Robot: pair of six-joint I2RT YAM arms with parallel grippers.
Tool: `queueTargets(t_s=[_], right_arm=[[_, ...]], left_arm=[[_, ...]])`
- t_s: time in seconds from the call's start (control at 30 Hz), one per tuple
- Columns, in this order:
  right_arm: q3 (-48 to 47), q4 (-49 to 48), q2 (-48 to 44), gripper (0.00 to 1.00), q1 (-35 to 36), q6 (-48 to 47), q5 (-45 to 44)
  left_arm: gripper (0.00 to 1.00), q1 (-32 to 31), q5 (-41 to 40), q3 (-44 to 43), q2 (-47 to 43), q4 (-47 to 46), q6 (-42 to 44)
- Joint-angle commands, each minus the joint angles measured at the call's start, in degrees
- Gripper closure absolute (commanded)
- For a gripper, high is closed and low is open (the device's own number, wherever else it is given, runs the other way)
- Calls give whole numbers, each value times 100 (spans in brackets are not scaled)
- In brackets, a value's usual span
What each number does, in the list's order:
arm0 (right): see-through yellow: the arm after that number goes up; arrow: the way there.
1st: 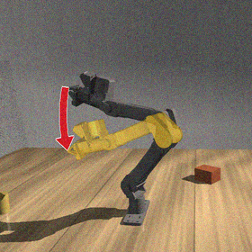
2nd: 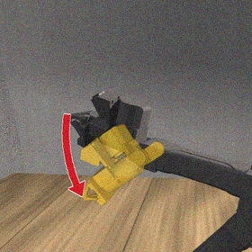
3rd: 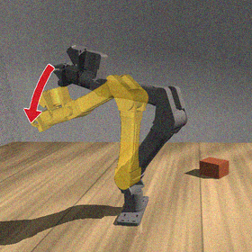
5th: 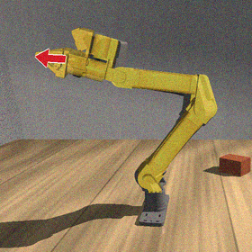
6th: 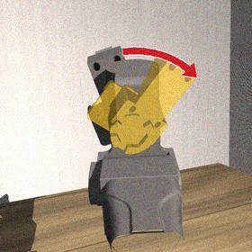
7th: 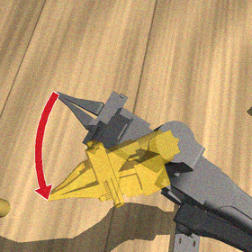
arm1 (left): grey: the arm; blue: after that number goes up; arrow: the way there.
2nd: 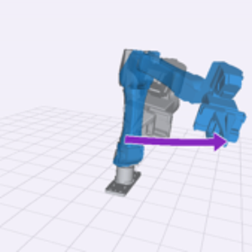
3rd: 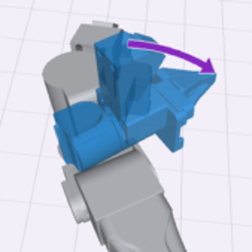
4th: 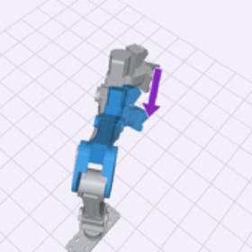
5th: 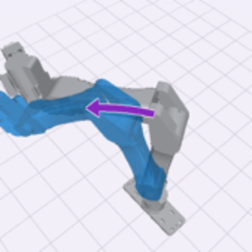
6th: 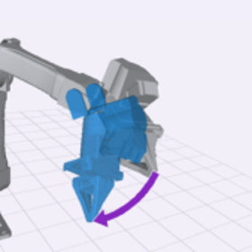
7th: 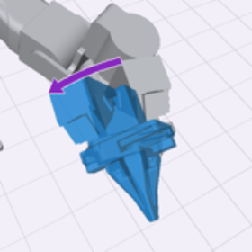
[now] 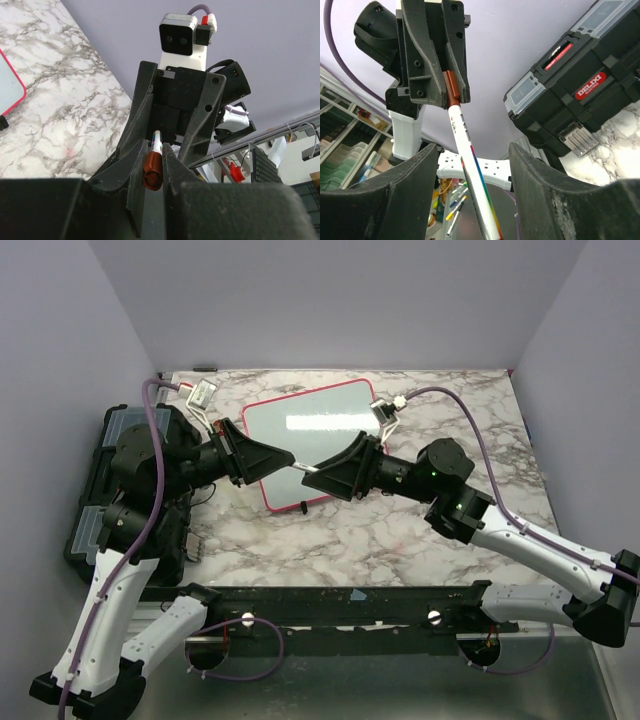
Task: Write a sentence on the whiteboard
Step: Open the pen cap from the whiteboard marker.
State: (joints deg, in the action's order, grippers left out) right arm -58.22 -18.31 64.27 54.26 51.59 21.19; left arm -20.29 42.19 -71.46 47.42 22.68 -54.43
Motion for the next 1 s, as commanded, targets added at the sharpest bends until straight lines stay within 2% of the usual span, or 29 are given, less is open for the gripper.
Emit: queueTargets(t_s=[0.0,0.4,0.97], right_arm=[[-324,-391,216,41,-11,110,316],[-621,-602,511,53,-11,171,404],[-638,-939,527,56,-8,230,281]], left_arm=[[100,34,94,188,-172,-640,-250],[100,34,-279,609,-435,-1039,-384],[100,37,-715,855,-632,-888,-191]])
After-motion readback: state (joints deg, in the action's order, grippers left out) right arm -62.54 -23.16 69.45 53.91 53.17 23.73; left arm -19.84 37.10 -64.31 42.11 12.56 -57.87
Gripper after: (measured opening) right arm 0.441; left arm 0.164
